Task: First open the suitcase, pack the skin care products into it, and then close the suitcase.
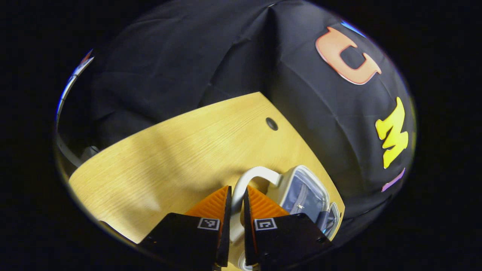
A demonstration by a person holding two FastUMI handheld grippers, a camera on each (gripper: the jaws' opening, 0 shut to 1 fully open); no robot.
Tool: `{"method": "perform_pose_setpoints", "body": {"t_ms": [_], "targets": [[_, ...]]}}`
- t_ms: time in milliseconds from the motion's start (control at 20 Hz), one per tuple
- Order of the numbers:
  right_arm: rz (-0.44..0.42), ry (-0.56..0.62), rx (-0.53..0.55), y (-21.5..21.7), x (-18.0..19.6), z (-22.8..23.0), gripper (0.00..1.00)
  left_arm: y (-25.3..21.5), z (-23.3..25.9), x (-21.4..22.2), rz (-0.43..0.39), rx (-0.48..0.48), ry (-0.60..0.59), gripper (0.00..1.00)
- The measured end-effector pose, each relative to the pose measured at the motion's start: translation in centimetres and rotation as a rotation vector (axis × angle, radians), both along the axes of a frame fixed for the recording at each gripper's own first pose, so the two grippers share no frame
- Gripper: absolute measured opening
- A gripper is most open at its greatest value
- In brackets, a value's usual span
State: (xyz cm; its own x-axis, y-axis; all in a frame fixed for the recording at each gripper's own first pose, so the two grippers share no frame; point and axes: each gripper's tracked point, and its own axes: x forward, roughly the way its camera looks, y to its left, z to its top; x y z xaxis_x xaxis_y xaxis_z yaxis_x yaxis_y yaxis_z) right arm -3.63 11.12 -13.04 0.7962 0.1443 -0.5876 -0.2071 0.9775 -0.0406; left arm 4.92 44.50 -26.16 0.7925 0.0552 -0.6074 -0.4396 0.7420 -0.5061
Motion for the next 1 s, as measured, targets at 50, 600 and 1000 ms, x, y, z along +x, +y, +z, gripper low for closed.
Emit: {"method": "perform_pose_setpoints", "body": {"t_ms": [50, 600, 1000], "targets": [[-0.002, -0.02, 0.012, -0.3, -0.1, 0.4, 0.8, -0.1, 2.0, 0.0, -0.018, 0.064, -0.028, 0.16], [-0.076, -0.18, 0.09, -6.1, 0.2, 4.1, 0.8, -19.2, 24.5, -1.9, -0.181, 0.576, -0.323, 0.11], [-0.122, -0.298, 0.093, -12.2, -1.3, 8.0, 0.79, -38.6, 21.4, -1.7, -0.447, 0.714, -0.403, 0.11]]}}
